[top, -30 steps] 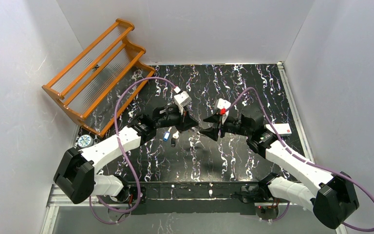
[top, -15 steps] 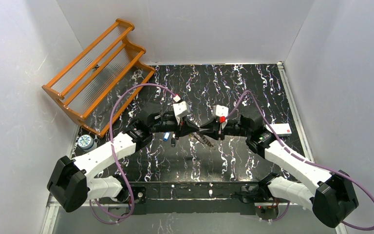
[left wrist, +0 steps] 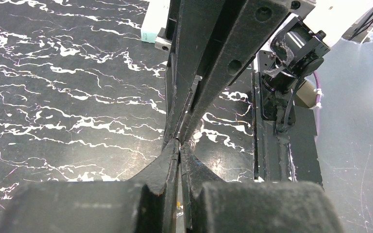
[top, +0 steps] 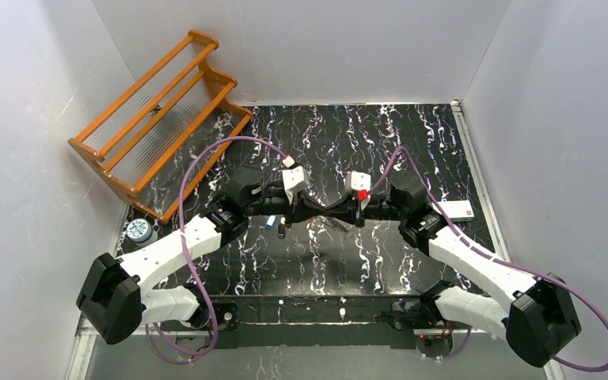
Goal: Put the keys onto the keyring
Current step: Adjust the keyring.
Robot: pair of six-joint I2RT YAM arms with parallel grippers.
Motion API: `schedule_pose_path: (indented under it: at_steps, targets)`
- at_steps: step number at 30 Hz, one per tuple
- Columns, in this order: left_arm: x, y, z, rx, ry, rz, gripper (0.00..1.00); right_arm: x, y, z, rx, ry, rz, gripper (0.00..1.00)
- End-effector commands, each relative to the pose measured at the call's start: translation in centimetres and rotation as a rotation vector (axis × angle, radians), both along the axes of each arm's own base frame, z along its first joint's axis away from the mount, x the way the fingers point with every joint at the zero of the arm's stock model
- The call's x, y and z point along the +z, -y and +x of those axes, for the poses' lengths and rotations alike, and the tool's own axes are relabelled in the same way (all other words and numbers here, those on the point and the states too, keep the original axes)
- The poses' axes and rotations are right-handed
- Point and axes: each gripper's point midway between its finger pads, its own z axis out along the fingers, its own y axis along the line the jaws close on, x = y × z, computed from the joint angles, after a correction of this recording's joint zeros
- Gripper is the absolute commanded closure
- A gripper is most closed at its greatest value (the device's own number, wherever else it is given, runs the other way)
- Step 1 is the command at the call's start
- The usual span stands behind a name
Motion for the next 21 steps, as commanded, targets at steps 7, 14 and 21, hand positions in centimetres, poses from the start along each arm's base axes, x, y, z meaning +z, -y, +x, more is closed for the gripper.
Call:
schedule_pose_path:
  at_steps: [7, 14, 21]
  targets:
    - [1.8, 0.2, -0.2, -0.017, 0.055, -0.036, 0.84, 1.3, -0.5, 0.1, 0.029, 0.049, 0.048, 0.99]
    - [5.0, -0.5, -0.6, 0.025, 0.072, -0.109, 0.47, 1.0, -0.6, -1.5, 0.169, 0.204, 0.046, 0.99]
    - [5.1, -1.9, -2.4, -0.005, 0.153, -0.119, 0.44, 0.3, -0.7, -1.8, 0.250, 0.382, 0.042, 0.99]
